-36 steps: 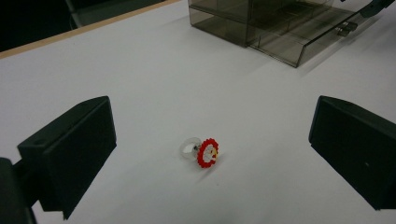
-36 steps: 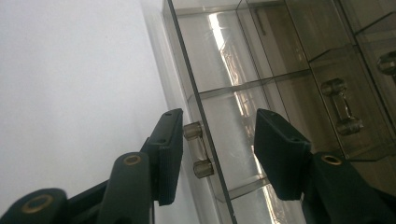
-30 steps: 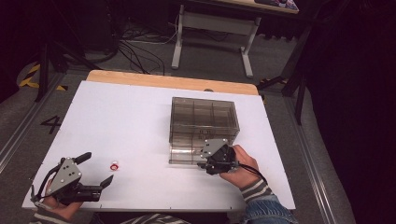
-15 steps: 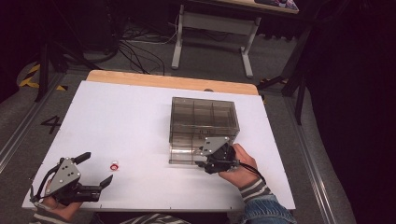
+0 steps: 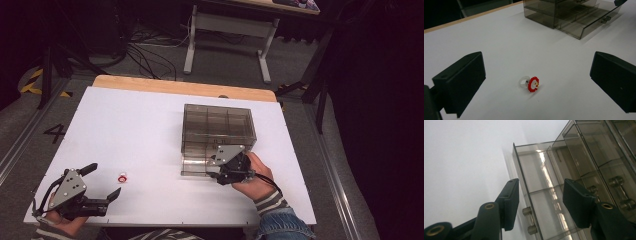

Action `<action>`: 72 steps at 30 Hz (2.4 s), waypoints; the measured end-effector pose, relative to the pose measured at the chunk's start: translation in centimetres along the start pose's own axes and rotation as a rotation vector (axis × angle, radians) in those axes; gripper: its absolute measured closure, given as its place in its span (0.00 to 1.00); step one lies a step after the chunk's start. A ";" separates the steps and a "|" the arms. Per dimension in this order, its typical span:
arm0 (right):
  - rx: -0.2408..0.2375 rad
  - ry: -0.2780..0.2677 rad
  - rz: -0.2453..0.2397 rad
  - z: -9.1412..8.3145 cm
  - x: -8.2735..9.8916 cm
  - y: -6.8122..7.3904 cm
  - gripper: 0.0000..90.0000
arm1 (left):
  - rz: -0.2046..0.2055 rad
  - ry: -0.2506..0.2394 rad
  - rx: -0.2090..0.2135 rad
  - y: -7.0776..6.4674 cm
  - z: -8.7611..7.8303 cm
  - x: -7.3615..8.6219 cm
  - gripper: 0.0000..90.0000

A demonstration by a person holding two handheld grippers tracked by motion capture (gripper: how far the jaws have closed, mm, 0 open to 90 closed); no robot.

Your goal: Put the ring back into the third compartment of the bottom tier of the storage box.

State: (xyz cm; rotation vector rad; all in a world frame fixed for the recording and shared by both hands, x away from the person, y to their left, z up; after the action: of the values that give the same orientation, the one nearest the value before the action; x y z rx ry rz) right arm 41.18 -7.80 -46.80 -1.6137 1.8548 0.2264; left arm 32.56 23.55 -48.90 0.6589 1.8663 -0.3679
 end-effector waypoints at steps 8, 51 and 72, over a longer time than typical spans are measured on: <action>-0.012 -0.044 0.007 0.3 -1.8 0.1 0.50 | -0.001 0.002 -0.009 0.1 -0.3 0.2 0.01; -0.113 -0.177 0.027 3.9 -9.3 1.5 0.41 | -0.015 0.002 -0.037 0.4 -1.2 0.6 0.01; -0.193 -0.202 0.047 7.4 -12.7 3.3 0.36 | -0.041 0.005 -0.065 0.6 -2.4 1.2 0.01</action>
State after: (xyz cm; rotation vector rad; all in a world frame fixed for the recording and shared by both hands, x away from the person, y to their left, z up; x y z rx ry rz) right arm 41.05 7.25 -46.15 -1.6090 1.7595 0.5837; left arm 30.74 25.62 -49.02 0.5786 1.8908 -0.3308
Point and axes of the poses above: each handheld gripper's, and its own axes: z roughly forward along the jaws, x roughly out of its underside, y roughly to its left, the point moved 9 cm from there along z, roughly forward along the jaws, and after that the axes turned 1 degree about -z, right-handed, at the moved point
